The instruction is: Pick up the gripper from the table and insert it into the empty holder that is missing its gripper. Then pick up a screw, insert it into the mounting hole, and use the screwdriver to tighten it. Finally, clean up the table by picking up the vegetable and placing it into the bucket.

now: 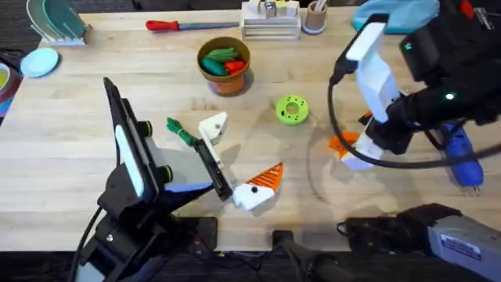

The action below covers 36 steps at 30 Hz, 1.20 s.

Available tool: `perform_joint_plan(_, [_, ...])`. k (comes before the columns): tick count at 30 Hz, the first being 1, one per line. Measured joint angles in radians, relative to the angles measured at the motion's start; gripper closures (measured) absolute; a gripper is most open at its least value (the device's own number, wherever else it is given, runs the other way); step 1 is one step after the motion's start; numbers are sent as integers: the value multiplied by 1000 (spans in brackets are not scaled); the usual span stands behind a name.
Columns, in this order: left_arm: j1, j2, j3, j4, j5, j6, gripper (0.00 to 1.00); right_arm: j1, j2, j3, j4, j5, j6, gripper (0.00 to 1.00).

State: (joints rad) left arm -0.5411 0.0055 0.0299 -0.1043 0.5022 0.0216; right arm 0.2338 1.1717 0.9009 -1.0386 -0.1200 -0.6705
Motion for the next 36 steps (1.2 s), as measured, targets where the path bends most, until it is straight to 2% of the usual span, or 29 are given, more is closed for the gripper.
perform_joint_plan(6, [0, 0, 0, 0, 0, 0, 8, 18, 44, 0, 25, 11, -27, 15])
perform_joint_plan(12, [0, 0, 0, 0, 0, 0, 8, 19, 50, 0, 48, 69, -40, 78])
perform_joint_plan(23, [0, 0, 0, 0, 0, 0, 8, 19, 53, 0, 47, 59, -42, 200])
perform_joint_plan(32, [0, 0, 0, 0, 0, 0, 8, 19, 64, 0, 56, 44, -42, 224])
perform_joint_plan(36, [0, 0, 0, 0, 0, 0, 8, 28, 86, 0, 71, 44, -41, 269])
